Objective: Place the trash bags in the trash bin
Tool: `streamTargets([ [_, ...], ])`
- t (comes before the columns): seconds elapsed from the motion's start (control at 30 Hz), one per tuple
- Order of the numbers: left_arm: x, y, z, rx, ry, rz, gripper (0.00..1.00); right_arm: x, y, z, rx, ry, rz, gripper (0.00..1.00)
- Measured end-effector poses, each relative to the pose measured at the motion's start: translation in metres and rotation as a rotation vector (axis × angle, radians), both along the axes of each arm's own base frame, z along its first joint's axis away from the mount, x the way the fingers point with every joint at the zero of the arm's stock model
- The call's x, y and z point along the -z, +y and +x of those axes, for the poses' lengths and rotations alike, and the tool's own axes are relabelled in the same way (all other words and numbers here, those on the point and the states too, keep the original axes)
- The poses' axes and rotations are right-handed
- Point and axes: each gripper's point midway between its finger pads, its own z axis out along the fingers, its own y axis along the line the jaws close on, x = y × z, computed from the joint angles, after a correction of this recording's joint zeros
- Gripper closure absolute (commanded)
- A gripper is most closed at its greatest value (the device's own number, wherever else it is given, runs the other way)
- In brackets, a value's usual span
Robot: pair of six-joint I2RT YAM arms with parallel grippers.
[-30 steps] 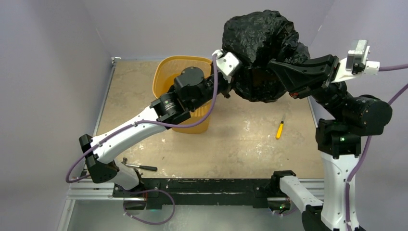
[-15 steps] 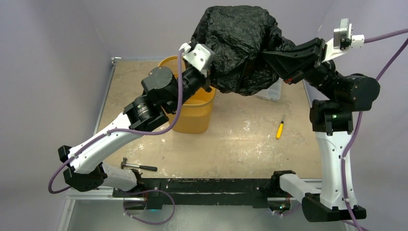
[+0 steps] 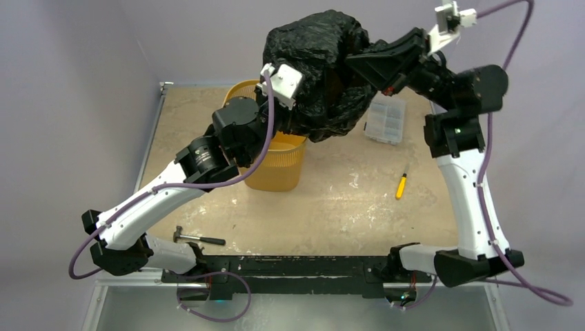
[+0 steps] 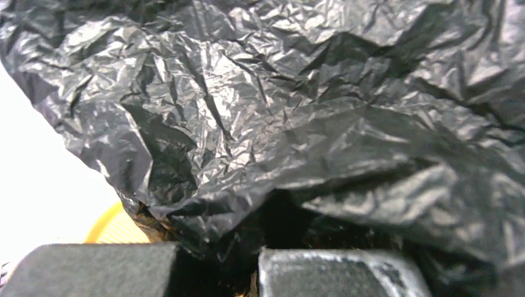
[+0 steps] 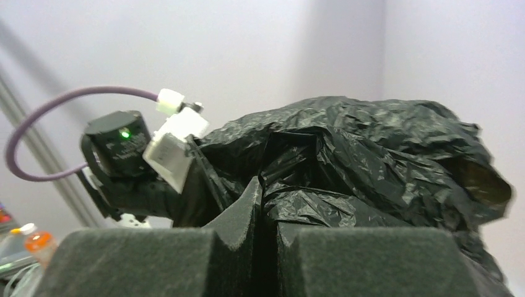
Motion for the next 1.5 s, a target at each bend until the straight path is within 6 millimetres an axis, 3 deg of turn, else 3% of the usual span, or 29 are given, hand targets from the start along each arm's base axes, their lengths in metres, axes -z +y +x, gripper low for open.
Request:
streamTargets([
  [0.1, 0.011, 0.014, 0.013, -0.061, 0.028, 0.000, 1.00, -0.001, 0.021, 0.005, -0.035, 0.020, -0.007, 0.92],
  [0.27, 0.036, 0.068, 0.045, -0.222, 0.097, -0.010, 1.00, -0.002, 0.036, 0.014, -0.052, 0.037, -0.028, 0.92],
  [0.4, 0.038, 0.093, 0.046, -0.300, 0.110, -0.036, 1.00, -0.009, 0.053, 0.026, -0.068, 0.040, -0.035, 0.92],
  [0.6, 0.051, 0.101, 0.037, -0.308, 0.144, -0.067, 1.00, 0.005, 0.092, 0.045, -0.106, 0.101, -0.067, 0.92],
  [0.83, 0.124, 0.097, 0.036, -0.334, 0.290, -0.007, 1.00, 0.041, 0.119, 0.082, -0.080, 0.205, -0.130, 0.91],
  [0.97, 0.150, 0.098, 0.034, -0.357, 0.354, -0.002, 0.99, 0.053, 0.126, 0.097, -0.068, 0.239, -0.156, 0.91],
  [1.0, 0.154, 0.099, 0.034, -0.365, 0.363, -0.005, 0.93, 0.055, 0.128, 0.100, -0.067, 0.247, -0.162, 0.91],
  [1.1, 0.156, 0.102, 0.033, -0.386, 0.376, -0.034, 0.88, 0.057, 0.134, 0.108, -0.057, 0.254, -0.171, 0.91],
  [1.17, 0.154, 0.105, 0.032, -0.399, 0.375, -0.056, 0.75, 0.059, 0.141, 0.110, -0.053, 0.261, -0.181, 0.91],
  [1.4, 0.131, 0.126, 0.022, -0.453, 0.338, -0.144, 0.66, 0.081, 0.179, 0.100, -0.092, 0.301, -0.228, 0.91],
  [1.5, 0.118, 0.139, 0.015, -0.475, 0.312, -0.189, 0.58, 0.086, 0.198, 0.095, -0.117, 0.301, -0.233, 0.90],
])
